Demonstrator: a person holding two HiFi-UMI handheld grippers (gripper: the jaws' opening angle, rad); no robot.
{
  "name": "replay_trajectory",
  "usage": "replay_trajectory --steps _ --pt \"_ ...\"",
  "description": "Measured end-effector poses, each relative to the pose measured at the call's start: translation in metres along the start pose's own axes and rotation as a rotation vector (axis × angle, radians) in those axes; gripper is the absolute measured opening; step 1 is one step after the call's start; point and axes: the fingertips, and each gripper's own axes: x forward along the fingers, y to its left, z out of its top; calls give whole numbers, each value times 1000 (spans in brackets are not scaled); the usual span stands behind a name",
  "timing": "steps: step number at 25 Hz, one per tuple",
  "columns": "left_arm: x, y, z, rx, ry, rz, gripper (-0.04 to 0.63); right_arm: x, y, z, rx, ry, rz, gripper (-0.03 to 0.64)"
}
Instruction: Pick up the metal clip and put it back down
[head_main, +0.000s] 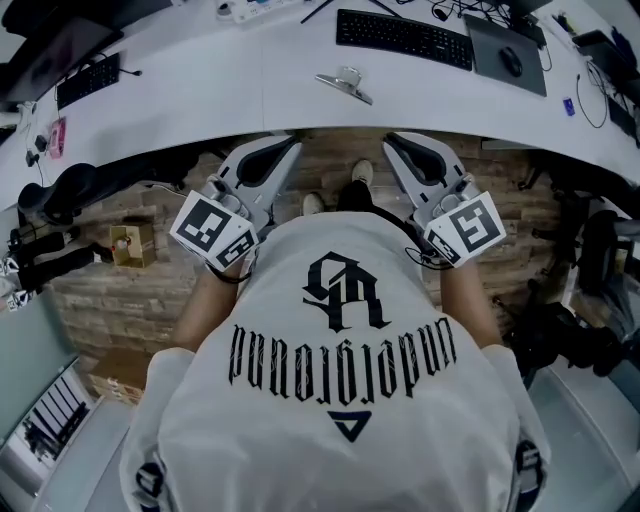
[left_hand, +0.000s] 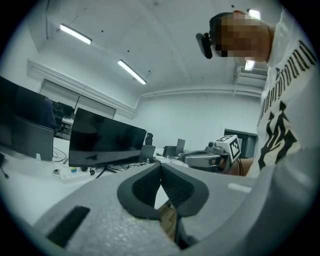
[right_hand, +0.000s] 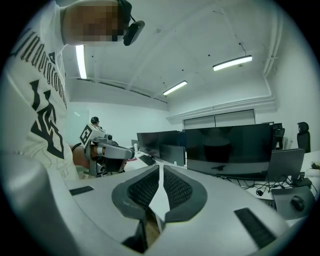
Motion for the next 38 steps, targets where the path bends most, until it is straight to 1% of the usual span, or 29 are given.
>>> replay_trajectory --steps 5,12,18,25,29,33,38 --pt "18 16 4 -21 -13 67 12 14 -26 -1 -5 16 62 17" --pt "60 32 10 -32 -25 141 12 30 -78 -2 -14 34 147 17" --pt "97 43 16 -47 -33 210 12 38 -117 -3 -22 42 250 18" --pt "123 61 13 -69 -31 278 12 57 -151 -9 -20 61 317 20" --pt "130 67 4 -91 -10 292 12 65 -161 -20 7 88 333 29" --pt "138 79 -2 -96 9 279 12 77 -165 -34 13 123 343 49" --pt "150 100 -8 -53 45 252 12 94 -171 -52 59 165 329 72"
